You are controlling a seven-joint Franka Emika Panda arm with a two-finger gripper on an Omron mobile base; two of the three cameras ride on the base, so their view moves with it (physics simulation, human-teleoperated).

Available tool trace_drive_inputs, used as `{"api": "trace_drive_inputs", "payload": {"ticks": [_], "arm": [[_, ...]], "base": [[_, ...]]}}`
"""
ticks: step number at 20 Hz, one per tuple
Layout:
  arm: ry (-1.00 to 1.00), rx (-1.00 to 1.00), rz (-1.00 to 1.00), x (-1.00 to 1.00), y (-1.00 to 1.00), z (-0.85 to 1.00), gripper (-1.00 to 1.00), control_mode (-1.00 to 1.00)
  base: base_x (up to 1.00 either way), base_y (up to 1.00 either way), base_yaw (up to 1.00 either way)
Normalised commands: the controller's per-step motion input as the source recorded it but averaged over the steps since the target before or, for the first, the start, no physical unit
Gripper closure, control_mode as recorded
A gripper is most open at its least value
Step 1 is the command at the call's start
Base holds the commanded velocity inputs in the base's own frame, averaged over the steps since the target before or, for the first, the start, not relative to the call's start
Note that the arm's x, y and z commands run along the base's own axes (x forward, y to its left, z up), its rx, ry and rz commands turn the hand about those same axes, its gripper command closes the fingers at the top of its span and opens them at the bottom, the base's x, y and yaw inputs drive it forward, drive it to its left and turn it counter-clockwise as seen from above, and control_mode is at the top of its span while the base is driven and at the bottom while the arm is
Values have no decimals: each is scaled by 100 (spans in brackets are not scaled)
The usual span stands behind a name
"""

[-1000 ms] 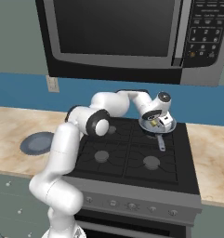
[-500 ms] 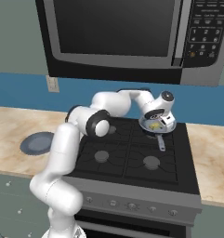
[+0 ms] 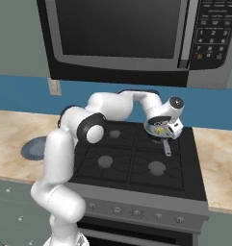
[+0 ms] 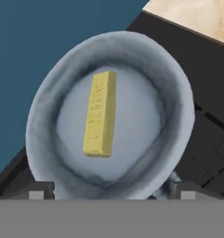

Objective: Pick up the butter stick and place it in the pan. Then turn on the burner for the pan.

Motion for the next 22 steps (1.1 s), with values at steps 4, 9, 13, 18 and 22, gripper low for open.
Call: {"api": "trace_drive_inputs", "payload": {"ticks": [4, 9, 13, 18, 22], "arm": [[-2, 0, 1, -77, 26, 0, -100, -100], [-9, -2, 3, -91, 18, 23, -100, -100], [-14, -4, 4, -99, 2, 29, -100, -100], [-13, -6, 6, -100, 0, 24, -100, -100], [-14, -9, 7, -100, 0, 27, -100, -100]], "base": [[0, 0, 0], [0, 0, 0], [0, 0, 0], [0, 0, 0], [0, 0, 0]]}}
